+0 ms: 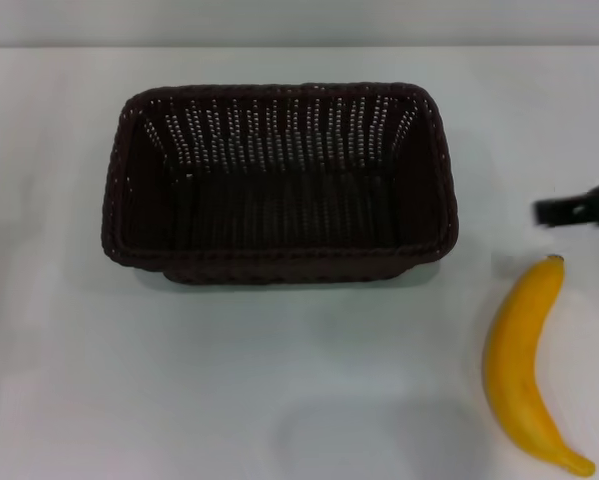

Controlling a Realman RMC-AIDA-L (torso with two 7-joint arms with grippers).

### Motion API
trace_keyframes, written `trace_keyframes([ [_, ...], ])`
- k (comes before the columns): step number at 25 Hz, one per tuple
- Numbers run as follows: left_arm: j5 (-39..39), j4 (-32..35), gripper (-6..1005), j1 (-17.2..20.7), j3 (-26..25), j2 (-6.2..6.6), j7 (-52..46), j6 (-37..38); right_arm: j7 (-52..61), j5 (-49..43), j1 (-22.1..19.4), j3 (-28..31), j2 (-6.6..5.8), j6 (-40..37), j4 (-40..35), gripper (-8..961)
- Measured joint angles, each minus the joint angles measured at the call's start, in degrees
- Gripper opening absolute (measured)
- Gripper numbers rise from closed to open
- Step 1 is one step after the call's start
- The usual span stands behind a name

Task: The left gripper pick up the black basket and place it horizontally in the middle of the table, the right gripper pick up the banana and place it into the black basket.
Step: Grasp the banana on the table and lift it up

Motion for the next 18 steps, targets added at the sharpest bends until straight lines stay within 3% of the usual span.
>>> trace_keyframes([
  [7,-1.37,-0.02,691,-1.72,-0.04,-0.04,3.57,0.35,27.48,-5.83,9.42,-12.37,0.21,10.06,-0.32,844],
  [12,-2.10,0.27,691,-2.06,-0.04,0.23,3.60,0.56,40.30,-6.53,12.38,-21.98,0.40,12.20,-1.33,843],
  [18,-2.20,-0.07,691,-2.45,0.09,0.98,3.62,0.57,45.52,-7.74,12.70,-26.86,0.54,13.52,-3.10,842],
])
